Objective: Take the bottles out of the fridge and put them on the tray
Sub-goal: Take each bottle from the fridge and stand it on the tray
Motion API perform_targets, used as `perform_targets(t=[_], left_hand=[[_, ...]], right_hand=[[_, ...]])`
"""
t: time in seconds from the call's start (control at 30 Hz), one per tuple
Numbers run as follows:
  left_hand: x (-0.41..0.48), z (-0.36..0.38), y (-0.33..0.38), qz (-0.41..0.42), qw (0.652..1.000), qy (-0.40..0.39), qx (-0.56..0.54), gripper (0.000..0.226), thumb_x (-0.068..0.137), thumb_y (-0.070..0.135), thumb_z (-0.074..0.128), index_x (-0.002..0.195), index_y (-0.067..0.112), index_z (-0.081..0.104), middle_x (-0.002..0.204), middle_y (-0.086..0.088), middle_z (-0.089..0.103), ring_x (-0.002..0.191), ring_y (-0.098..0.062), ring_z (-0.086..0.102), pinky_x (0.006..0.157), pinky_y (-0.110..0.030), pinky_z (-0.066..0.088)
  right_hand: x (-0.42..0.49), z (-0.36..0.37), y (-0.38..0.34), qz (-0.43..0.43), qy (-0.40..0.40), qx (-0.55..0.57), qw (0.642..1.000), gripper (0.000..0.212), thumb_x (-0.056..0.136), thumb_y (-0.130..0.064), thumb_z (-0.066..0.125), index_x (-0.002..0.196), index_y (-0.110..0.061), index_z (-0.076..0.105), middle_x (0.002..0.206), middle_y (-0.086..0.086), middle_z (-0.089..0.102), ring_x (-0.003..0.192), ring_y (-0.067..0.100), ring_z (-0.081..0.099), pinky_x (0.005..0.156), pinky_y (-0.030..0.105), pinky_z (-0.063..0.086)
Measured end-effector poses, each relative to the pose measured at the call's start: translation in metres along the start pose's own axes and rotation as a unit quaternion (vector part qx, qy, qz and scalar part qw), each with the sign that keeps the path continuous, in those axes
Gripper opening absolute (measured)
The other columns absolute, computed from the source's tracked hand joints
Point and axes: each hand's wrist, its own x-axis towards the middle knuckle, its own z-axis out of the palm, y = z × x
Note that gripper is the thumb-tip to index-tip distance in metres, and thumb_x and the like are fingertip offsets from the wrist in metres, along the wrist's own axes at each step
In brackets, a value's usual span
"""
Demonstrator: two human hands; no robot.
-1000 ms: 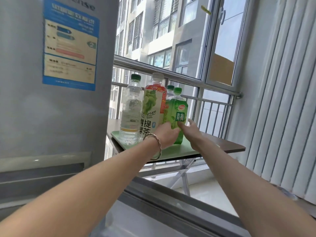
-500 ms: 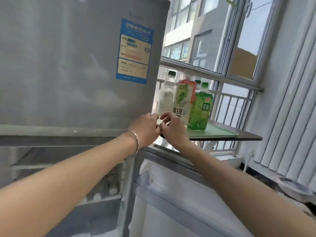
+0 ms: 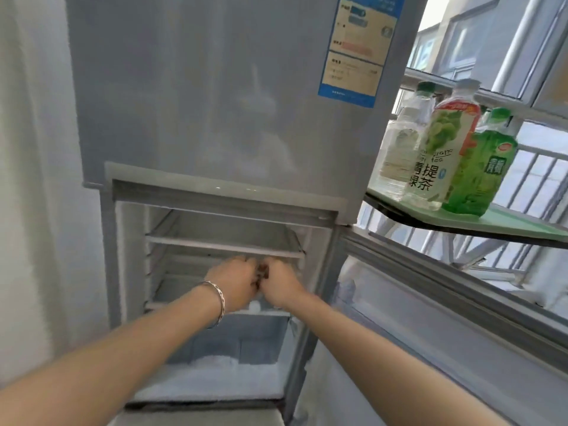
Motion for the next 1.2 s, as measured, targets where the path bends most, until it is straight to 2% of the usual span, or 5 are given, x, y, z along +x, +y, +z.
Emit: perform_targets(t=[0.4, 0.6, 0.7, 1.0, 1.2], left_hand=[[0.023, 0.08, -0.047, -0.108, 0.993, -0.044, 0.0, 0.048, 0.089, 0.026, 0.048, 0.135, 0.014, 0.045, 0.133, -0.008, 0.051, 0.122, -0.027, 0.05, 0.096, -0.04, 0.046], [0.031, 0.093, -0.065, -0.141, 0.988, -0.055, -0.012, 0.046, 0.091, 0.022, 0.046, 0.135, 0.013, 0.045, 0.134, -0.008, 0.049, 0.122, -0.026, 0.049, 0.092, -0.037, 0.044], [0.028, 0.101, -0.075, -0.147, 0.987, -0.063, -0.015, 0.044, 0.089, 0.022, 0.046, 0.132, 0.013, 0.047, 0.13, -0.008, 0.051, 0.118, -0.026, 0.052, 0.094, -0.039, 0.048], [0.023, 0.081, -0.075, -0.144, 0.986, -0.066, -0.059, 0.049, 0.088, 0.016, 0.05, 0.136, 0.01, 0.041, 0.135, -0.011, 0.046, 0.119, -0.029, 0.052, 0.094, -0.038, 0.048], [0.021, 0.028, -0.04, -0.075, 0.989, -0.071, -0.109, 0.068, 0.076, 0.019, 0.068, 0.137, 0.015, 0.037, 0.133, -0.009, 0.052, 0.114, -0.026, 0.06, 0.092, -0.032, 0.05]], right_hand=[[0.076, 0.126, 0.055, 0.042, -0.197, -0.101, 0.974, 0.063, 0.093, -0.014, 0.046, 0.152, -0.015, 0.024, 0.144, 0.016, 0.049, 0.123, 0.032, 0.055, 0.089, 0.034, 0.049], [0.106, 0.159, 0.068, 0.057, -0.236, -0.081, 0.967, 0.063, 0.096, -0.014, 0.043, 0.153, -0.026, 0.02, 0.132, 0.012, 0.054, 0.095, 0.025, 0.055, 0.072, 0.03, 0.046], [0.103, 0.161, 0.074, 0.044, -0.204, -0.081, 0.975, 0.054, 0.091, -0.01, 0.048, 0.142, -0.022, 0.034, 0.127, 0.013, 0.052, 0.102, 0.029, 0.057, 0.086, 0.035, 0.05], [0.055, 0.108, 0.046, -0.047, 0.045, -0.117, 0.991, 0.039, 0.093, -0.007, 0.05, 0.127, -0.024, 0.044, 0.116, 0.011, 0.058, 0.102, 0.027, 0.058, 0.069, 0.029, 0.034], [0.015, 0.028, 0.009, -0.112, 0.052, -0.145, 0.982, 0.034, 0.092, -0.017, 0.054, 0.125, -0.021, 0.046, 0.117, 0.015, 0.063, 0.105, 0.036, 0.06, 0.077, 0.036, 0.045]])
